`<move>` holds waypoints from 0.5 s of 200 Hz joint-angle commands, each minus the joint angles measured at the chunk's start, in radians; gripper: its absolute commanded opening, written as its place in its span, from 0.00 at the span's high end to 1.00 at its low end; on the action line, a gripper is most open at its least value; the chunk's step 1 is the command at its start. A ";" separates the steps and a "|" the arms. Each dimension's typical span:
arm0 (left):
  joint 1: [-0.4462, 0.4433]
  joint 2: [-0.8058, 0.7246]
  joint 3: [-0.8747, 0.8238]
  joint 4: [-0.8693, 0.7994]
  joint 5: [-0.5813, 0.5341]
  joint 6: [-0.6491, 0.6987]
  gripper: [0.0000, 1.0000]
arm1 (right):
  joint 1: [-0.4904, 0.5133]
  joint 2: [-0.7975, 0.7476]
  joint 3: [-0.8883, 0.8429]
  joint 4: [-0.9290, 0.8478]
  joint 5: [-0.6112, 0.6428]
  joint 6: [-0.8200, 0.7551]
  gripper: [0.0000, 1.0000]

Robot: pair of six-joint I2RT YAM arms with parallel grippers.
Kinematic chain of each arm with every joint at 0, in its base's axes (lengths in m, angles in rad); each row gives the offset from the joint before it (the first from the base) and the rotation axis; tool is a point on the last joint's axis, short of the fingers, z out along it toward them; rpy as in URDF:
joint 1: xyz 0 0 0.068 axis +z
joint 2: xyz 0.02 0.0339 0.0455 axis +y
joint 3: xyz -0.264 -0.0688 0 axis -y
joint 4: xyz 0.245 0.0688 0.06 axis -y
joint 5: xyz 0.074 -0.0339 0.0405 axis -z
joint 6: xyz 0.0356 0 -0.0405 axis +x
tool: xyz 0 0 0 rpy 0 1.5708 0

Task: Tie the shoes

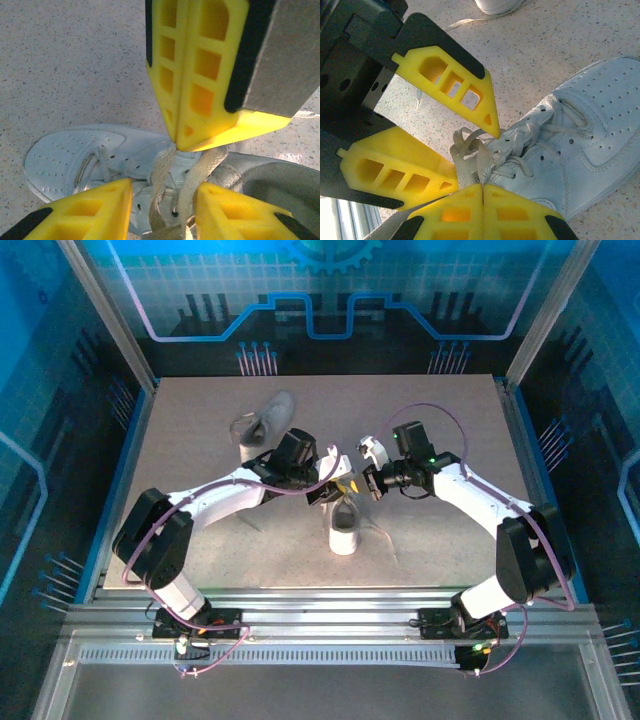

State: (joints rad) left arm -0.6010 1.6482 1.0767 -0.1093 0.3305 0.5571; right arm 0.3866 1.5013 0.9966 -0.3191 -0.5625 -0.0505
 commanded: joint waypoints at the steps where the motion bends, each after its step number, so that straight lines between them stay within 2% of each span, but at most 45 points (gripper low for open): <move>1: 0.009 0.012 0.040 -0.044 0.039 0.033 0.59 | 0.013 -0.024 -0.007 0.012 -0.034 -0.038 1.00; 37: 0.021 0.018 0.060 -0.076 0.075 0.059 0.53 | 0.012 -0.026 -0.007 0.002 -0.037 -0.060 1.00; 100: 0.032 0.046 0.105 -0.133 0.165 0.116 0.51 | 0.013 -0.032 -0.013 0.011 -0.051 -0.084 1.00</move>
State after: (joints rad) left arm -0.5774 1.6699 1.1389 -0.1883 0.4171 0.6281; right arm 0.3866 1.4960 0.9943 -0.3199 -0.5838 -0.1062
